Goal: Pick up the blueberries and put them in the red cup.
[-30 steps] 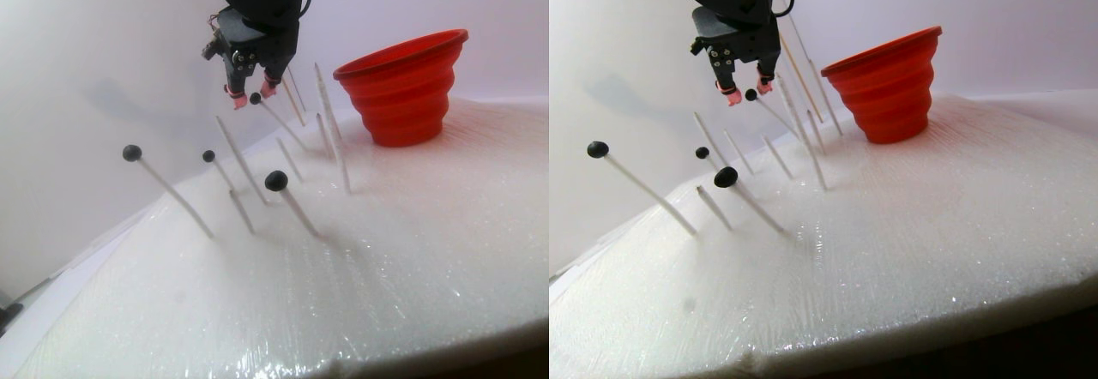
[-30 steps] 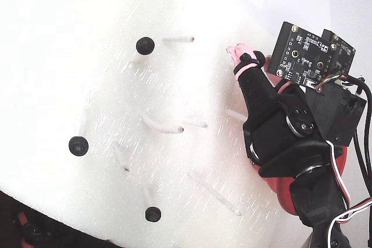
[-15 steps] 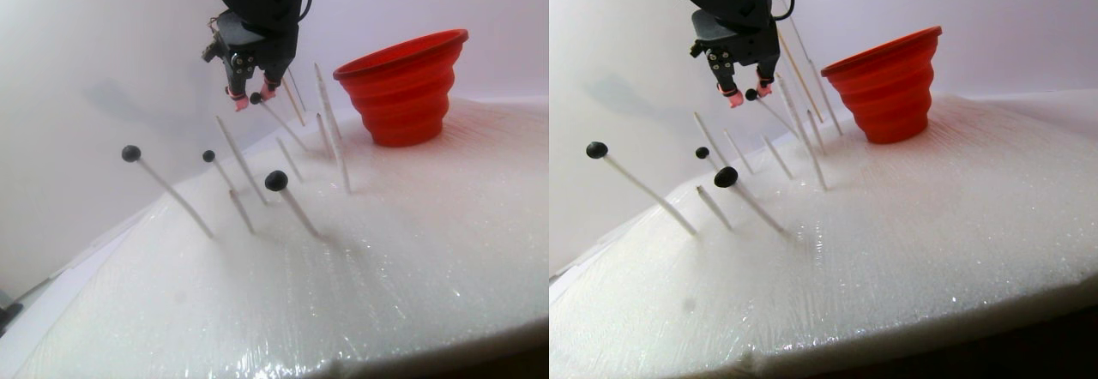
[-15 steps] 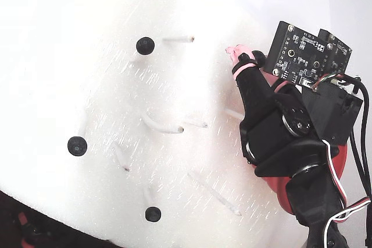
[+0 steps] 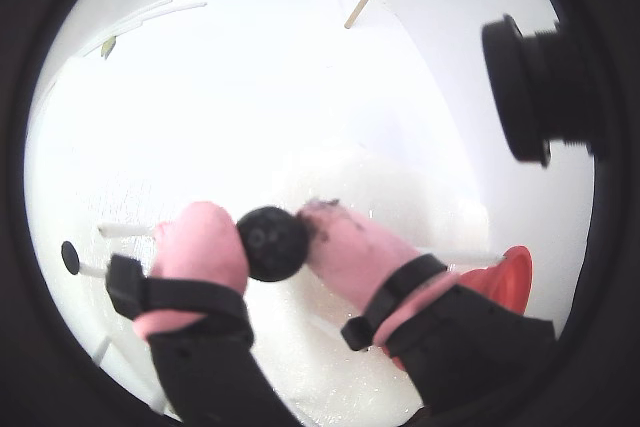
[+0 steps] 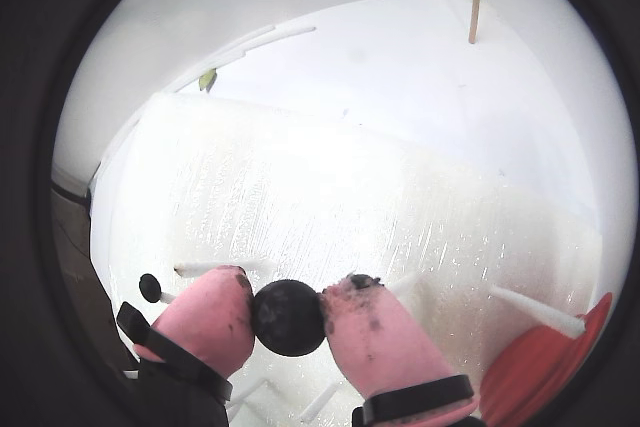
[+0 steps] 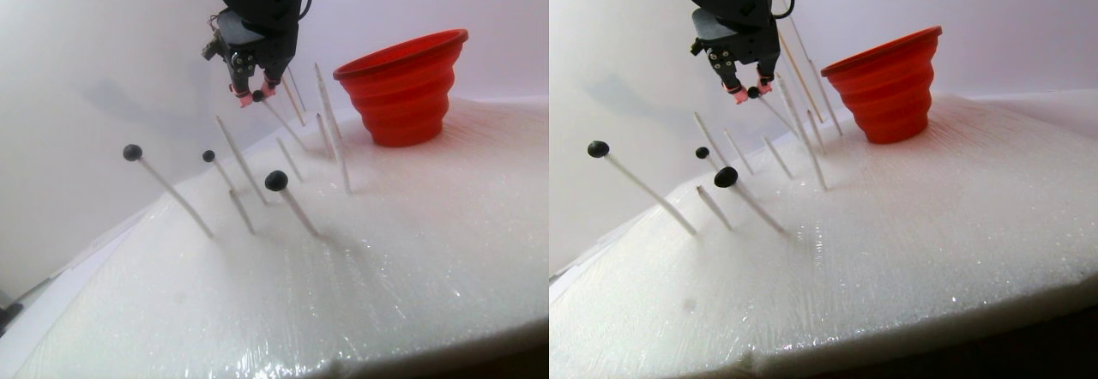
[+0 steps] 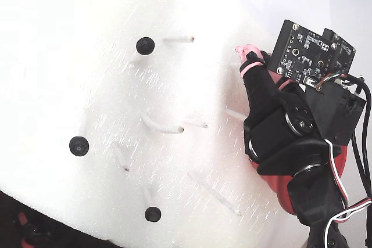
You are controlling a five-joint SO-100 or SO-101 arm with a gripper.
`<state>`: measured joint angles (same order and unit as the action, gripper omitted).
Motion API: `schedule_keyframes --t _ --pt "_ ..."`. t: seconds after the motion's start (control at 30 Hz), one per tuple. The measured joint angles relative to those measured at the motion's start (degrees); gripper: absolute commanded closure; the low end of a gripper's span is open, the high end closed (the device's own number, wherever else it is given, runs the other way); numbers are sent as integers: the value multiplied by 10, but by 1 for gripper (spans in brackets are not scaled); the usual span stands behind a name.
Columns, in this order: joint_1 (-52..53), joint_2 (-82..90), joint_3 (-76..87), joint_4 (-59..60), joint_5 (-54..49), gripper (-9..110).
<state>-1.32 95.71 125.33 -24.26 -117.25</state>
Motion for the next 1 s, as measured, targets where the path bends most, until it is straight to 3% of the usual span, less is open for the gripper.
schedule_keyframes --t 1.0 --pt "-4 45 0 38 27 90"
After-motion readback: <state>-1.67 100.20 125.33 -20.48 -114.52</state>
